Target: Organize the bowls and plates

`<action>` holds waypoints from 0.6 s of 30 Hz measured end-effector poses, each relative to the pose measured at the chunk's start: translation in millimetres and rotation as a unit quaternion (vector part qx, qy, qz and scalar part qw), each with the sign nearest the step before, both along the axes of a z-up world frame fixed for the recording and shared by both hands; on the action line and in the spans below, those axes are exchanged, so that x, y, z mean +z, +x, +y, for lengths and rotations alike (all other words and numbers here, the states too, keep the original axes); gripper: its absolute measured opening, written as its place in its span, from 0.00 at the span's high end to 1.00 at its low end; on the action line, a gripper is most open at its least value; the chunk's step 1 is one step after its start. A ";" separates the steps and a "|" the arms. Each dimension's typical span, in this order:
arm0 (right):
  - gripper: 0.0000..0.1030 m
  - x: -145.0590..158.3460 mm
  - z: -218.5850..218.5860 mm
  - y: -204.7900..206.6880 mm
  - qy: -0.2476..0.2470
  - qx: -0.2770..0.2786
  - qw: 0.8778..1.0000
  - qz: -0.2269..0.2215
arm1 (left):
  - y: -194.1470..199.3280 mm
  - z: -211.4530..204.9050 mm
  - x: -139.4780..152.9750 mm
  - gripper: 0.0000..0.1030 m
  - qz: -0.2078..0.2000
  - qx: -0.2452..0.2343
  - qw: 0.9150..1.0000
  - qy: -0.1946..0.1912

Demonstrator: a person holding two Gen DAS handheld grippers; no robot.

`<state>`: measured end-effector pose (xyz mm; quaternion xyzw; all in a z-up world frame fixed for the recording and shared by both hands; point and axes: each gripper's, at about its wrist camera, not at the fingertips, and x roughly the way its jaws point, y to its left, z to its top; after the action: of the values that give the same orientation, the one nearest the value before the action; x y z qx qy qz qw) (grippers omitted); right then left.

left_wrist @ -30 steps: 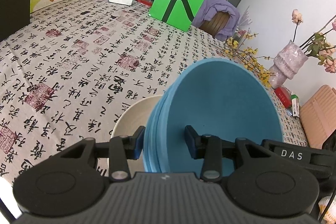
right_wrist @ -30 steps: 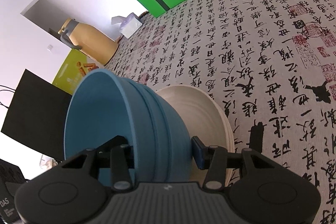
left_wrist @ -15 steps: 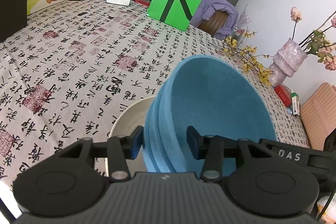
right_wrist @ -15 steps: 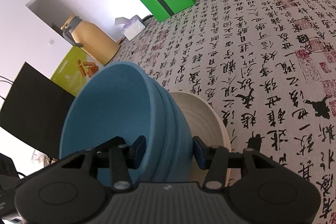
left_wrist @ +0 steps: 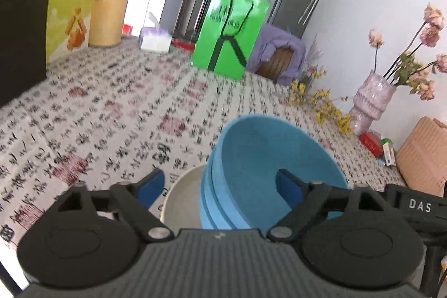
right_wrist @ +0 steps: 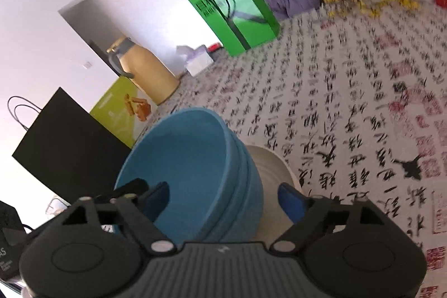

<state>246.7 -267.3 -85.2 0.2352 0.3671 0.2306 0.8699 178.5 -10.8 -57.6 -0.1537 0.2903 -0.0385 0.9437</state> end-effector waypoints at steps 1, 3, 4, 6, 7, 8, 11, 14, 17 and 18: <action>0.13 2.9 -0.7 -3.5 -0.005 -0.002 1.000 -0.012 | -4.6 1.8 2.3 0.05 -0.010 0.000 1.000 0.001; 0.11 7.8 -3.4 -12.8 -0.013 -0.005 0.999 -0.033 | -13.5 4.4 6.7 0.01 -0.029 -0.004 1.000 0.005; 0.11 9.9 -4.9 -17.9 -0.017 -0.007 0.999 -0.041 | -18.5 5.6 8.7 0.00 -0.039 -0.004 0.999 0.006; 0.06 15.1 -7.7 -28.6 -0.030 -0.014 0.998 -0.059 | -29.0 7.7 12.2 0.00 -0.061 -0.005 0.998 0.009; 0.02 18.0 -8.1 -32.5 -0.036 -0.019 0.997 -0.068 | -33.3 7.9 13.7 0.00 -0.069 -0.006 0.998 0.010; 0.00 20.7 -8.6 -38.4 -0.044 -0.025 0.996 -0.079 | -37.7 8.6 14.8 0.00 -0.076 -0.007 0.997 0.012; 0.00 29.3 -7.8 -58.7 -0.072 -0.044 0.989 -0.118 | -50.2 9.5 16.3 0.00 -0.093 -0.009 0.995 0.025; 0.00 36.5 -8.4 -80.0 -0.094 -0.065 0.982 -0.150 | -64.1 8.9 16.8 0.00 -0.111 -0.012 0.993 0.040; 0.00 40.4 -5.4 -103.6 -0.120 -0.085 0.972 -0.181 | -80.4 7.7 17.2 0.00 -0.132 -0.017 0.990 0.055; 0.00 40.8 -3.9 -110.8 -0.128 -0.090 0.969 -0.188 | -86.2 6.9 16.8 0.00 -0.139 -0.019 0.988 0.060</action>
<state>135.9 -271.1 -44.4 0.1061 0.2004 0.1423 0.9635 92.3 -3.9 -40.8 -0.0841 0.1610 -0.0597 0.9815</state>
